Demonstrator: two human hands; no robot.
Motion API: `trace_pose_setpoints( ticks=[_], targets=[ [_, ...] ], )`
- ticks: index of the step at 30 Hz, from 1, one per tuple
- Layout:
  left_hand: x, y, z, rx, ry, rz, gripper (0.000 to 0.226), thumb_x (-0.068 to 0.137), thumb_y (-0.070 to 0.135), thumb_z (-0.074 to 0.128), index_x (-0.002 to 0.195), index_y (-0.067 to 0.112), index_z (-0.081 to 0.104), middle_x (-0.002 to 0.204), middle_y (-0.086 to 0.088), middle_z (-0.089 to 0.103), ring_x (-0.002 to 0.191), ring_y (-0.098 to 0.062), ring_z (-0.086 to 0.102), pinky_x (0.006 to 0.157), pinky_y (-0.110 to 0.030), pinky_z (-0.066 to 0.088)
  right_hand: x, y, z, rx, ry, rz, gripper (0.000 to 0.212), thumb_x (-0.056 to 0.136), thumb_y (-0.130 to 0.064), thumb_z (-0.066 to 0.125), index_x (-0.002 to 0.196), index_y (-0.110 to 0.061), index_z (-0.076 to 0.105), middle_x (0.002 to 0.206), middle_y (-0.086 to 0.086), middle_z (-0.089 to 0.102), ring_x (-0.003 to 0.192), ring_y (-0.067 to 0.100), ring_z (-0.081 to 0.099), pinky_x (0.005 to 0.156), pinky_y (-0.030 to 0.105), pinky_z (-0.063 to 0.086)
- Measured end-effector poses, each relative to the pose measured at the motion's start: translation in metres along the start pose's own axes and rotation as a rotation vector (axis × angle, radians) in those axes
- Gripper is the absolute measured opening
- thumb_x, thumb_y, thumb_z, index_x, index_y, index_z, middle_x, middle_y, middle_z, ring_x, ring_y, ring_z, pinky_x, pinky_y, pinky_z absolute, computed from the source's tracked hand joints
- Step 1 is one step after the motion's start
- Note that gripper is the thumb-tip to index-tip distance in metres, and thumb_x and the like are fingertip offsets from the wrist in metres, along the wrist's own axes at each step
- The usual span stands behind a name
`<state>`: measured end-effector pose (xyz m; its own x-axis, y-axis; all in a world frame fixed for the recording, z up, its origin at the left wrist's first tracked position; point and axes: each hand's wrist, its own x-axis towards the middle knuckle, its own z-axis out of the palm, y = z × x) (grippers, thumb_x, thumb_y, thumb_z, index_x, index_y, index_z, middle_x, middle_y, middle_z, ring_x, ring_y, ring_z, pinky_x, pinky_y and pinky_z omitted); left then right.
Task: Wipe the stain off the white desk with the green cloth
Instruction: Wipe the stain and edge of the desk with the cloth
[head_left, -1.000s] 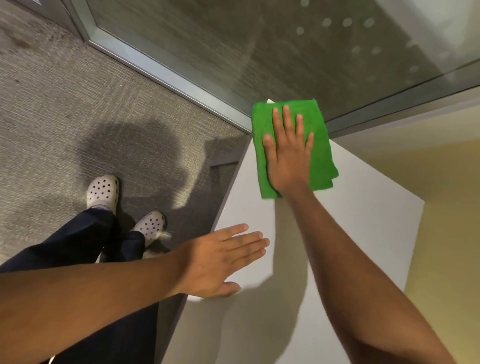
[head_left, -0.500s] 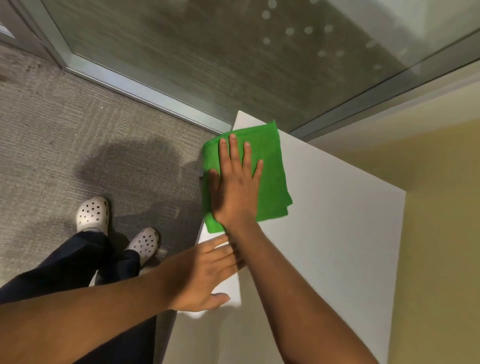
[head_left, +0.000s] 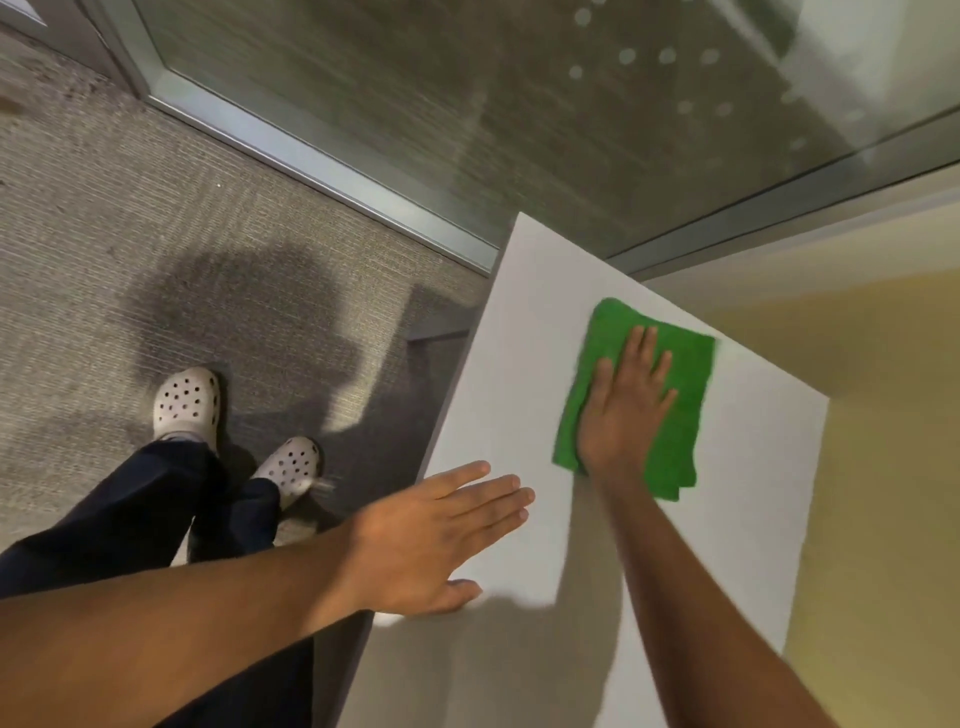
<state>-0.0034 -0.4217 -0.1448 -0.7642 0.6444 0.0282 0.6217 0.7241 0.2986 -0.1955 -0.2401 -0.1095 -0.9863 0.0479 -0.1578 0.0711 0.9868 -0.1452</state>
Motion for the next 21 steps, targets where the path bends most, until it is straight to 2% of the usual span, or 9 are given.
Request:
trace_pose_setpoints(
  ticks=[3, 7, 9, 12, 14, 17, 19, 21],
  targets=[
    [0.0, 0.001, -0.001, -0.009, -0.005, -0.003, 0.086, 0.108, 0.063, 0.021, 0.169, 0.01, -0.008, 0.178, -0.009, -0.01, 0.165, -0.024, -0.016, 0.128, -0.048, -0.023, -0.033, -0.043, 0.019, -0.072, -0.035, -0.262, 0.064, 0.111, -0.049, 0.018, 0.171, -0.026, 0.01, 0.18, -0.003, 0.006, 0.167, 0.029, 0.0, 0.132, 0.06, 0.0],
    [-0.001, -0.001, -0.002, 0.017, -0.034, 0.001, 0.086, 0.108, 0.063, 0.02, 0.169, 0.008, -0.004, 0.179, -0.011, -0.008, 0.164, -0.025, -0.019, 0.129, -0.049, -0.021, 0.009, -0.079, 0.014, -0.065, -0.061, -0.466, 0.063, 0.112, -0.05, 0.022, 0.171, -0.027, 0.014, 0.18, -0.004, 0.011, 0.167, 0.029, 0.004, 0.133, 0.062, 0.005],
    [-0.001, -0.001, -0.002, 0.022, -0.053, 0.001, 0.086, 0.108, 0.064, 0.022, 0.17, 0.009, -0.002, 0.179, -0.01, -0.007, 0.165, -0.025, -0.018, 0.129, -0.049, -0.021, 0.04, -0.095, 0.009, -0.054, -0.042, -0.459, 0.062, 0.113, -0.05, 0.026, 0.17, -0.028, 0.017, 0.179, -0.004, 0.014, 0.167, 0.029, 0.007, 0.132, 0.063, 0.008],
    [-0.001, -0.001, 0.0, 0.035, -0.069, 0.006, 0.087, 0.108, 0.065, 0.023, 0.17, 0.009, 0.0, 0.179, -0.01, -0.005, 0.165, -0.026, -0.016, 0.129, -0.049, -0.021, 0.062, -0.122, 0.013, 0.002, 0.0, -0.331, 0.061, 0.112, -0.051, 0.028, 0.17, -0.03, 0.02, 0.179, -0.007, 0.018, 0.167, 0.027, 0.008, 0.132, 0.063, 0.008],
    [0.001, -0.001, -0.001, 0.041, -0.06, 0.008, 0.087, 0.108, 0.065, 0.023, 0.17, 0.009, 0.001, 0.178, -0.011, -0.005, 0.165, -0.026, -0.015, 0.129, -0.049, -0.02, 0.058, -0.129, 0.016, 0.023, 0.01, -0.295, 0.063, 0.112, -0.053, 0.028, 0.17, -0.03, 0.019, 0.179, -0.007, 0.016, 0.167, 0.027, 0.007, 0.132, 0.064, 0.006],
    [0.001, -0.002, -0.004, 0.041, -0.071, 0.015, 0.086, 0.109, 0.064, 0.02, 0.169, 0.009, -0.005, 0.176, -0.011, -0.013, 0.164, -0.026, -0.019, 0.128, -0.049, -0.023, 0.029, -0.118, 0.019, 0.007, -0.026, -0.344, 0.069, 0.111, -0.057, 0.029, 0.171, -0.026, 0.013, 0.18, -0.005, 0.008, 0.167, 0.027, 0.001, 0.132, 0.062, 0.002],
    [0.002, -0.004, -0.007, 0.056, -0.077, 0.013, 0.085, 0.107, 0.064, 0.026, 0.168, 0.009, 0.004, 0.174, -0.01, -0.006, 0.166, -0.026, -0.005, 0.129, -0.049, -0.019, 0.0, -0.103, 0.021, -0.003, -0.057, -0.37, 0.073, 0.109, -0.061, 0.028, 0.171, -0.026, 0.01, 0.18, -0.005, 0.004, 0.167, 0.025, -0.004, 0.133, 0.061, 0.0],
    [0.002, -0.005, -0.008, 0.063, -0.083, 0.031, 0.081, 0.105, 0.062, 0.033, 0.167, 0.011, 0.022, 0.174, -0.006, 0.014, 0.165, -0.024, 0.015, 0.131, -0.051, -0.011, -0.026, -0.086, 0.024, -0.025, -0.066, -0.39, 0.076, 0.107, -0.065, 0.026, 0.171, -0.028, 0.007, 0.18, -0.007, 0.001, 0.167, 0.021, -0.008, 0.133, 0.059, -0.001]
  ],
)
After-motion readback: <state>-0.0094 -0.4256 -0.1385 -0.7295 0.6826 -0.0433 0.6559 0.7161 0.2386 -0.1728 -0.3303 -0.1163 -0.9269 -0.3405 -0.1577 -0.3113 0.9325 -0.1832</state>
